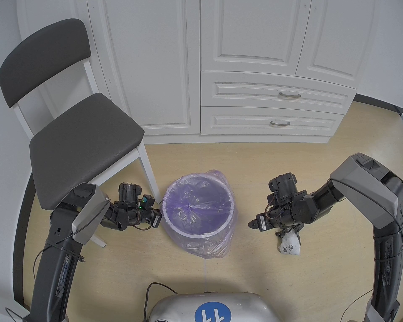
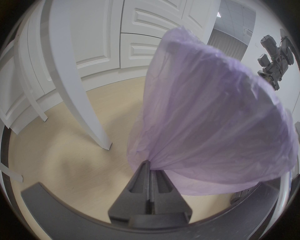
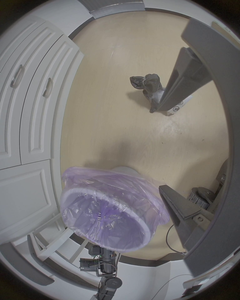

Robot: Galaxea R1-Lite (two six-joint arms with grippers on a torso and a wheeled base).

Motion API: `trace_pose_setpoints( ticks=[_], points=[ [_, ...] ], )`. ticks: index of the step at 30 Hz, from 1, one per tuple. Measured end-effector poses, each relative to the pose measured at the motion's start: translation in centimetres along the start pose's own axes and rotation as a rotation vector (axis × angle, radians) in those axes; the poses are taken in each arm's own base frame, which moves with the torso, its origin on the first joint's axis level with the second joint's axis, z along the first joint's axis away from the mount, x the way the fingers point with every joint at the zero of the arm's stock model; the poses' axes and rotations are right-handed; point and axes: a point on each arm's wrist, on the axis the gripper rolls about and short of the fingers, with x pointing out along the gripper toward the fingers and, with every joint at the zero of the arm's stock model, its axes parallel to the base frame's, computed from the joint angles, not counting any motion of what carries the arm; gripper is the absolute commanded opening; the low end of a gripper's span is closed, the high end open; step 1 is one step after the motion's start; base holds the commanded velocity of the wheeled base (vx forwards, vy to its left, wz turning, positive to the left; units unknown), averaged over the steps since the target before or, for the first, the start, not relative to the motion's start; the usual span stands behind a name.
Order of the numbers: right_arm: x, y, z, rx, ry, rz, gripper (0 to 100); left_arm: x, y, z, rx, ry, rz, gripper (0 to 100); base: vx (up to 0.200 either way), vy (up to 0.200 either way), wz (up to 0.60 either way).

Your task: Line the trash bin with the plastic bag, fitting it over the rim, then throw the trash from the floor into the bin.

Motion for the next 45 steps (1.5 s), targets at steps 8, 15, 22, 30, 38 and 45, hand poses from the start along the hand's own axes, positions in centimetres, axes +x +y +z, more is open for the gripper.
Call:
trace_pose_setpoints(
  ticks=[8, 15, 22, 30, 38, 45],
  points=[
    [0.9, -0.3, -0.2, 0.008, 0.003, -0.005, 100, 0.3, -0.1, 0.0, 0.003, 0.001, 0.001, 100, 0.000, 0.000, 0.00],
    [1.5, -0.2, -0.2, 0.023, 0.003, -0.004, 100, -1.7, -0.3, 0.8, -0.006, 0.032, 0.037, 100, 0.000, 0.000, 0.00],
    [2.5, 0.5, 1.4, 0.152, -0.048, 0.053, 100, -5.1, -1.6, 0.7, -0.030, 0.128, 0.085, 100, 0.000, 0.000, 0.00],
    [5.0, 1.2, 4.2, 0.273, -0.137, 0.109, 100, -8.2, -3.0, 0.5, -0.022, 0.134, 0.142, 100, 0.000, 0.000, 0.00],
    [8.6, 1.0, 4.8, 0.300, -0.088, 0.102, 100, -10.9, -4.4, -0.1, -0.003, 0.065, 0.180, 100, 0.000, 0.000, 0.00],
    [12.5, 0.2, 2.2, 0.177, 0.003, 0.074, 100, -13.4, -5.5, -0.1, 0.018, -0.032, 0.217, 100, 0.000, 0.000, 0.00]
  ],
)
